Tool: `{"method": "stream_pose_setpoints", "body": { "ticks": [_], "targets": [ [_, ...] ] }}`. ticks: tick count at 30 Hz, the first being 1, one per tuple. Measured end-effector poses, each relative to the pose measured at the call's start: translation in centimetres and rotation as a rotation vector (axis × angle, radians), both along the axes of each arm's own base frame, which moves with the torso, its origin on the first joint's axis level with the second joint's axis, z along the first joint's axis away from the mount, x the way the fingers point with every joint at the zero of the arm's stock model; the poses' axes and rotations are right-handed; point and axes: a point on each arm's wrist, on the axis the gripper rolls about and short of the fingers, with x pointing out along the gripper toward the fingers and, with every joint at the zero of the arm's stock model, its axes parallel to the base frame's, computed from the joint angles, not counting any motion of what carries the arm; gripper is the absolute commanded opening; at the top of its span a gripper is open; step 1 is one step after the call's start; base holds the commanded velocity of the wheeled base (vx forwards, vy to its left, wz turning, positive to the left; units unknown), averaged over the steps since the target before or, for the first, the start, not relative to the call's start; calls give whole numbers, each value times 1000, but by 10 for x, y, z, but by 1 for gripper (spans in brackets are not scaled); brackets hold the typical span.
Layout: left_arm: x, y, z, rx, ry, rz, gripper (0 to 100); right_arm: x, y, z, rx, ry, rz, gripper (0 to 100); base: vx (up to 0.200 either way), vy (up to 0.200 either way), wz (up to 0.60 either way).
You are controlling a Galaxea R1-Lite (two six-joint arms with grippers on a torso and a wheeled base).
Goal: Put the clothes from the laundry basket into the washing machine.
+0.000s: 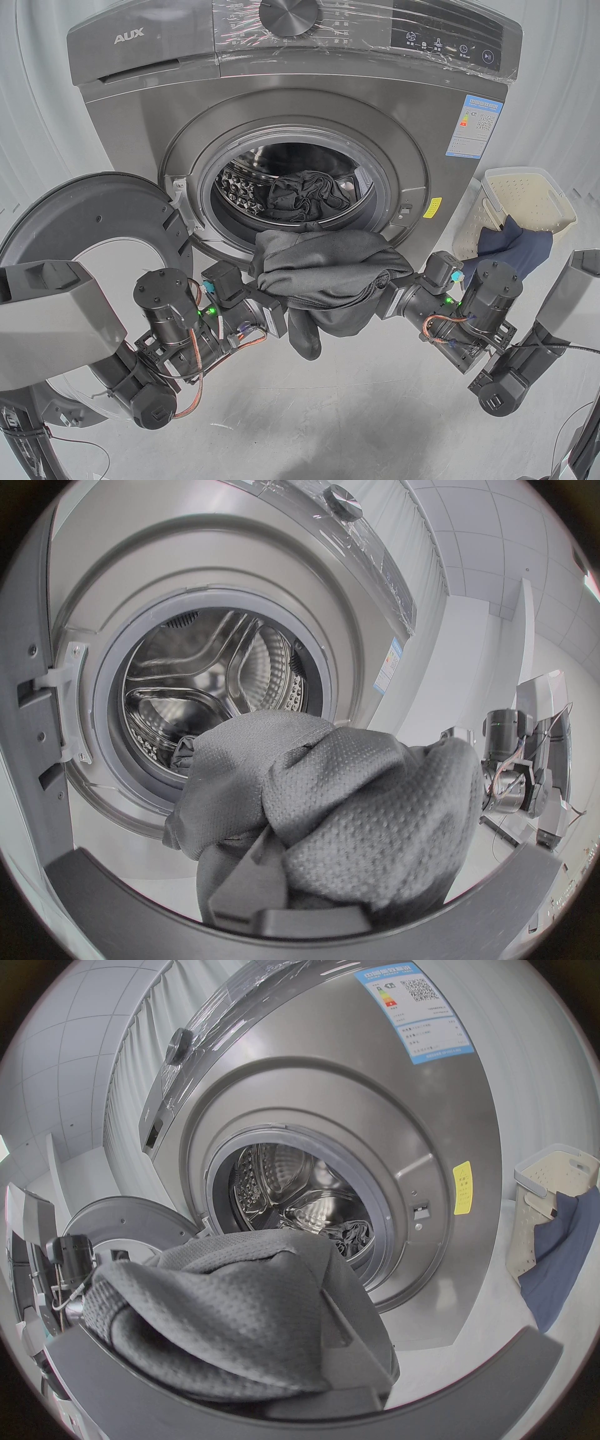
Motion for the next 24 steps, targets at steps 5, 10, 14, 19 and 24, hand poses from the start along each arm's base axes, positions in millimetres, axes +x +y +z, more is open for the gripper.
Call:
{"method": "stream_pose_setpoints", "body": {
  "ticks": [5,10,14,19,24],
  "targets": [
    [-4,1,6,-8,-11,-4,0,-2,2,-2,-3,8,16,100,0,0,0],
    [-9,3,10,-12,-15,2,0,-14,1,-3,-19,21,83,100,0,0,0],
    [-19,13,13,-19,7,11,0,-36,-5,-12,-67,72,167,100,0,0,0],
    [-42,31,19,-30,43,19,0,-65,-16,-19,-128,117,273,100,0,0,0],
    [-58,46,29,-47,34,28,0,-82,-33,-29,-212,154,284,100,0,0,0]
  ]
}}
